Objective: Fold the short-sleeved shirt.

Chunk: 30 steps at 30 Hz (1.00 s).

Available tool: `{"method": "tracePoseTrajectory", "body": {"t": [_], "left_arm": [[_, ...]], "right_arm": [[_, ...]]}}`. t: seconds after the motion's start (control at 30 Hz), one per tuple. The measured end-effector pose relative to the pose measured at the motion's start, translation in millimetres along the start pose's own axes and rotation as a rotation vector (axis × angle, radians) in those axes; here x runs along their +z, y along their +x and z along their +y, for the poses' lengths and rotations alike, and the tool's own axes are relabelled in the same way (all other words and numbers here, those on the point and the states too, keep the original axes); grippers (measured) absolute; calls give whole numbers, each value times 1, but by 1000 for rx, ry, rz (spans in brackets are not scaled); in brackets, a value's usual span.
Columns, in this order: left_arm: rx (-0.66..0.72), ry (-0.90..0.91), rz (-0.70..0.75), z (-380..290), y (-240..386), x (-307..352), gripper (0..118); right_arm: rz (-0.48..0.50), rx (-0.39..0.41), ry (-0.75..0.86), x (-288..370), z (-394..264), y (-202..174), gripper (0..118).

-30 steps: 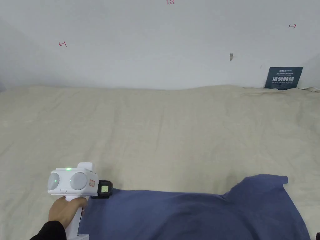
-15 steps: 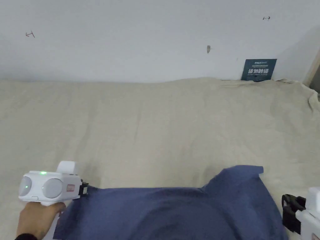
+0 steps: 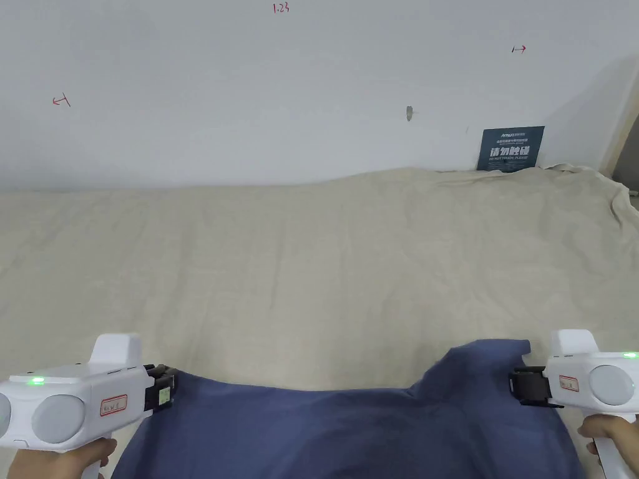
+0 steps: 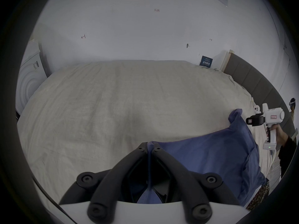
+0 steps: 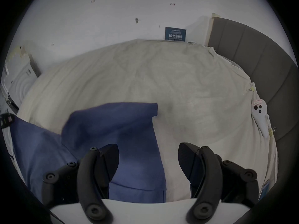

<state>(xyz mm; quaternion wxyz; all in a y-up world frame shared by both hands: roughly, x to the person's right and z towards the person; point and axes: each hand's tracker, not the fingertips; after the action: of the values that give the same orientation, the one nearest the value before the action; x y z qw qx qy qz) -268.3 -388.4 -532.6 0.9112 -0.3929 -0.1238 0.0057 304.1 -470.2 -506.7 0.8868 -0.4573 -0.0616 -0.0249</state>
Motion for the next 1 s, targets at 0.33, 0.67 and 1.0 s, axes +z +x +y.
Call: {"method": "tracePoseTrajectory", "body": {"t": [0.33,0.67,1.0], "left_arm": [[11,-7,21,-4,-4,2,1],[34,-1,35,-12,-5,14,1],[93,149,64,18,-7,90,1]], "right_arm": [[2,82,-58,-16,-8,-18,32],[65,78,72,40,-12,-22,2],[194,34,355,186,26,-6,2]]}}
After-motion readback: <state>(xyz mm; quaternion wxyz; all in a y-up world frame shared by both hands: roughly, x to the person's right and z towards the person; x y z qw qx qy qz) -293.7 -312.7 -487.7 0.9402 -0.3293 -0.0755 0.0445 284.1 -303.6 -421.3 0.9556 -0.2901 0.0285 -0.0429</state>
